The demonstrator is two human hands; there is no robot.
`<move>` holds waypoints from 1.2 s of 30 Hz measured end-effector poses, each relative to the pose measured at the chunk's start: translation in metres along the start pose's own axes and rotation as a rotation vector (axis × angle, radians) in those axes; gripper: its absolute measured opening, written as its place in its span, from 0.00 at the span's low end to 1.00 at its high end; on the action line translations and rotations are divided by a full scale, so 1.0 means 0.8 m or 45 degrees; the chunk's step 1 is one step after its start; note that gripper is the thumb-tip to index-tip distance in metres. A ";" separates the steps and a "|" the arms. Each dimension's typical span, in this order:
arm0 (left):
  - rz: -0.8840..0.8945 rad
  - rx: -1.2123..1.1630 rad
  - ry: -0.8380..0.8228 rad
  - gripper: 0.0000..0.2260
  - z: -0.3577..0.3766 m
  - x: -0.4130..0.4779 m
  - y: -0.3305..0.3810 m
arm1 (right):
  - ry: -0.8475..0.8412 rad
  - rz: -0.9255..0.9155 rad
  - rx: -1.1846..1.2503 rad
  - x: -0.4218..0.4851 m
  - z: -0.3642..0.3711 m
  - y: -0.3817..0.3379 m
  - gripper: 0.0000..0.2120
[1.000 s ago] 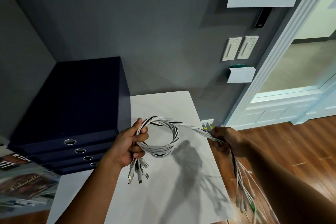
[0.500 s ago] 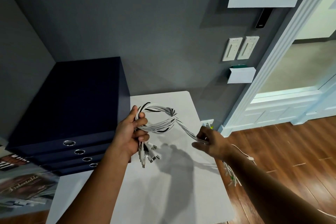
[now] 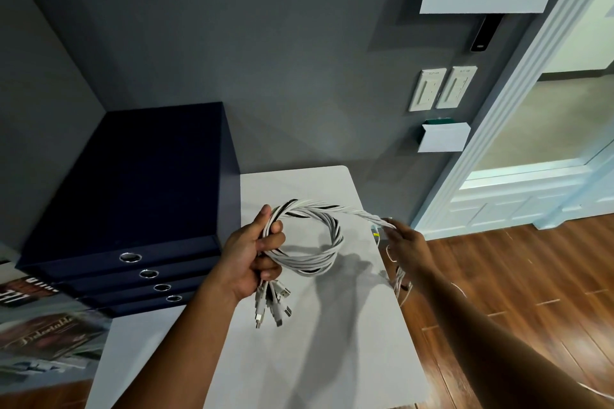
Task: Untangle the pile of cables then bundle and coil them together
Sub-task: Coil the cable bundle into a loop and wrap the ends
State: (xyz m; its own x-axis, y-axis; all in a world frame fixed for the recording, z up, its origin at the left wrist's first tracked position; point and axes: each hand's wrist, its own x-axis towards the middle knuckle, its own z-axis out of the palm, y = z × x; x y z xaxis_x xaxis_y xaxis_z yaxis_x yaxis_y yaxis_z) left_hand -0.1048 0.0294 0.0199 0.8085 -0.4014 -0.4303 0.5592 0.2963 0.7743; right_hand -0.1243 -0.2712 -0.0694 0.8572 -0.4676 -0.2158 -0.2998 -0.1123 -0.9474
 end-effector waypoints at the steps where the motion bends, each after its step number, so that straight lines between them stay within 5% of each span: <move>1: -0.002 0.019 -0.001 0.17 0.001 -0.001 -0.002 | -0.019 0.040 0.059 0.003 -0.001 -0.001 0.10; 13: 0.046 -0.123 0.033 0.18 0.014 -0.003 -0.014 | -0.075 0.234 0.026 -0.007 -0.004 -0.022 0.10; 25: 0.112 -0.134 0.002 0.18 0.016 -0.002 0.001 | -0.735 0.451 -0.157 -0.020 -0.006 -0.001 0.15; 36: 0.160 -0.056 0.120 0.17 0.015 -0.002 -0.003 | -0.477 0.446 -0.430 -0.023 0.011 0.020 0.09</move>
State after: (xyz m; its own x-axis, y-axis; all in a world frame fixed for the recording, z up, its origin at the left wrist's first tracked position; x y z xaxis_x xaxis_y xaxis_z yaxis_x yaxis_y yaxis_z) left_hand -0.1097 0.0193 0.0246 0.8851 -0.2763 -0.3745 0.4583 0.3774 0.8047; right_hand -0.1416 -0.2568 -0.0828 0.7542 -0.1941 -0.6274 -0.6540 -0.3081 -0.6909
